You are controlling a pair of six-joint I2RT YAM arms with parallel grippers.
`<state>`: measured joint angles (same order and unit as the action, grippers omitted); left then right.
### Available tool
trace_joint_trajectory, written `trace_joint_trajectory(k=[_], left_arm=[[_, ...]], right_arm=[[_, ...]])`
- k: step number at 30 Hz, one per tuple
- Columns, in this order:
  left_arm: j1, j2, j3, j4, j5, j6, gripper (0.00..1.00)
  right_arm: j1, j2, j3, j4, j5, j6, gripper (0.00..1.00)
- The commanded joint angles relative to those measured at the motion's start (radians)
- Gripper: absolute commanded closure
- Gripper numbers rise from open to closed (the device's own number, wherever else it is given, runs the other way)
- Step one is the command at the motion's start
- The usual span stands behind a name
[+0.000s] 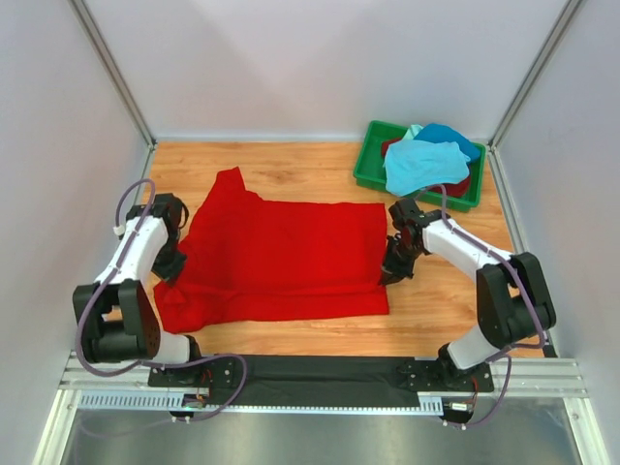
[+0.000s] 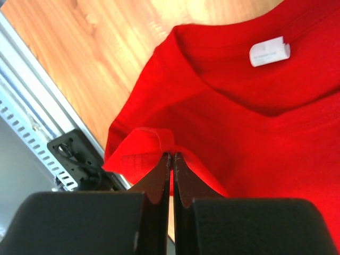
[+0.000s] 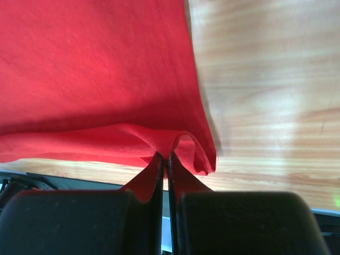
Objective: Fold and stack the t-shirts
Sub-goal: Fold the tshirt
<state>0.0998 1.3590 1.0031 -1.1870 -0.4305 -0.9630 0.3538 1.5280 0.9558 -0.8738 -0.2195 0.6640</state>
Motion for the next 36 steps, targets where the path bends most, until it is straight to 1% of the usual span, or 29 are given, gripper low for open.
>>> trace_joint_trajectory(k=[1,7,16,19,24,36], left_arm=[[0.001,0.049,0.054,0.038,-0.034,0.04,1.0],[0.001,0.114,0.101,0.052,-0.03,0.052,1.0],[0.001,0.187,0.163,0.104,0.013,0.105,1.0],[0.001,0.241,0.213,0.11,0.053,0.148,1.0],[-0.003,0.33,0.272,0.099,0.087,0.178,1.0],[-0.006,0.364,0.269,0.17,0.124,0.268,1.0]], right_arm=[[-0.015,0.047,0.058,0.03,-0.018,-0.033,1.0],[-0.029,0.116,0.098,0.038,-0.032,-0.047,0.99],[-0.05,0.15,0.109,0.036,-0.035,-0.047,1.0],[-0.055,0.165,0.113,0.039,-0.035,-0.046,1.0],[-0.058,0.189,0.123,0.035,-0.032,-0.044,1.0],[-0.061,0.212,0.139,0.036,-0.024,-0.037,1.0]])
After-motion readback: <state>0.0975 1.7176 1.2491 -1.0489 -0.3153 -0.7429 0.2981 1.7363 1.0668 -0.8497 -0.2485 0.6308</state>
